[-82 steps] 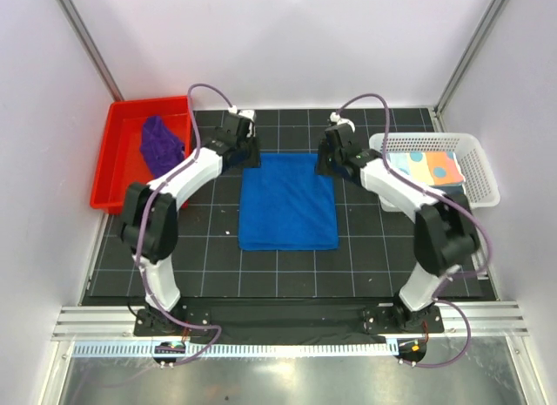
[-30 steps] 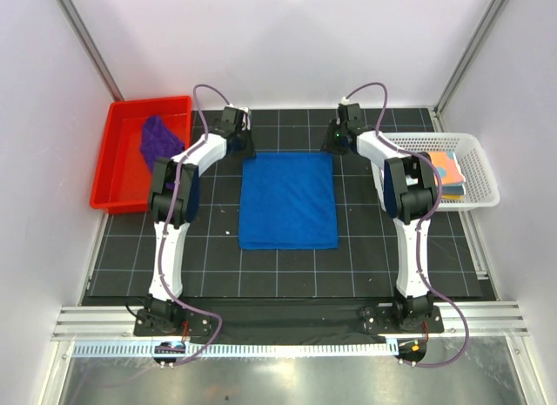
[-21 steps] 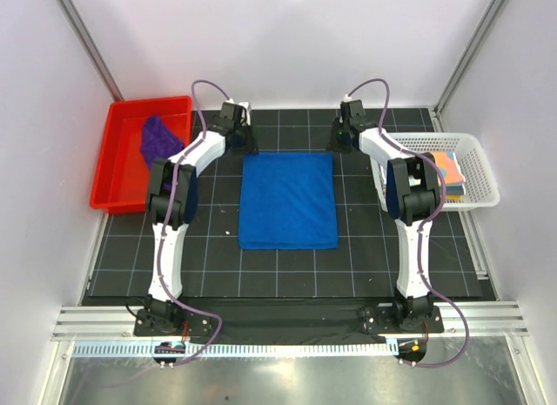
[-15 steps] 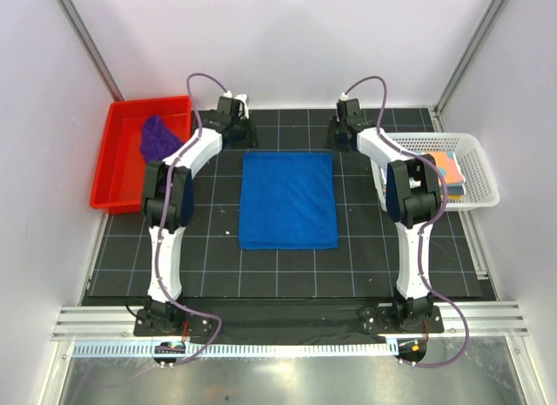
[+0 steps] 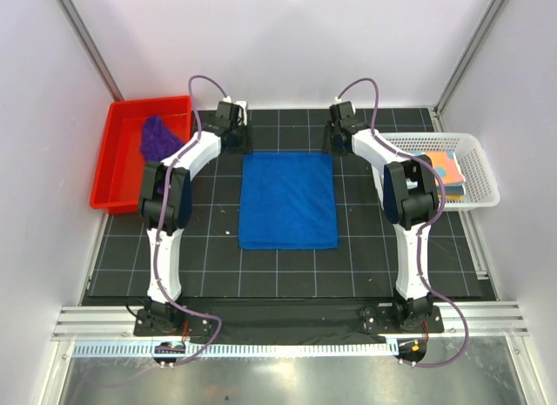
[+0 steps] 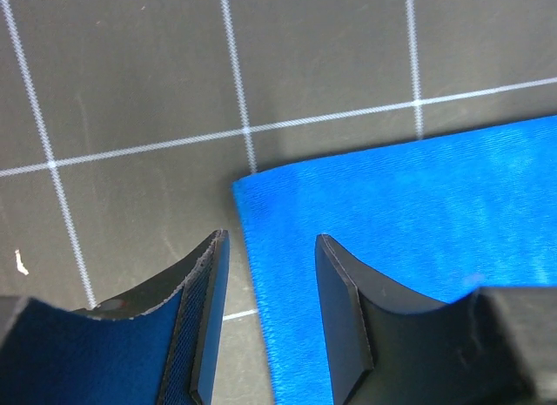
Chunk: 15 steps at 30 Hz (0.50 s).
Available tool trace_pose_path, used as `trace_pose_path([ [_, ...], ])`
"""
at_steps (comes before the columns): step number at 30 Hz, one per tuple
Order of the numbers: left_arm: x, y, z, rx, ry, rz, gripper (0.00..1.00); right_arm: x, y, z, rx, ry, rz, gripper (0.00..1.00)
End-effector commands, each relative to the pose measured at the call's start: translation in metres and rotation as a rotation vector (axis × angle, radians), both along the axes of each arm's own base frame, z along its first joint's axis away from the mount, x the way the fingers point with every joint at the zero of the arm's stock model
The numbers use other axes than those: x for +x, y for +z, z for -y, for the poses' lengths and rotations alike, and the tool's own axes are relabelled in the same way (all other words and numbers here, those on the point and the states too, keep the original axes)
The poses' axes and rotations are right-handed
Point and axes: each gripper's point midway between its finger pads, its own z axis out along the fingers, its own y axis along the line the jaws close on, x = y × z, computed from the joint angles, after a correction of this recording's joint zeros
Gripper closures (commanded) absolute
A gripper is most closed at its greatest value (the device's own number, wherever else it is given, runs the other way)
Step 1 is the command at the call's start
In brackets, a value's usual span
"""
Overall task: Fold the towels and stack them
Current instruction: Fold the towel
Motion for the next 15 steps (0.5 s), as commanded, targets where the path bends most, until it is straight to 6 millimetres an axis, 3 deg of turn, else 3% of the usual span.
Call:
trace_pose_path([
  [1,0.0067,0.0242,-0.0128,0.045,0.005,0.071,0.52,-0.0013,0.032,0.0001,-0.018,0.011,0.057,0.58],
  [15,0.0093,0.0211,-0.0164,0.042,0.002,0.064,0.51,-0.003,0.0288,0.0008,-0.027,0.02,0.046,0.57],
])
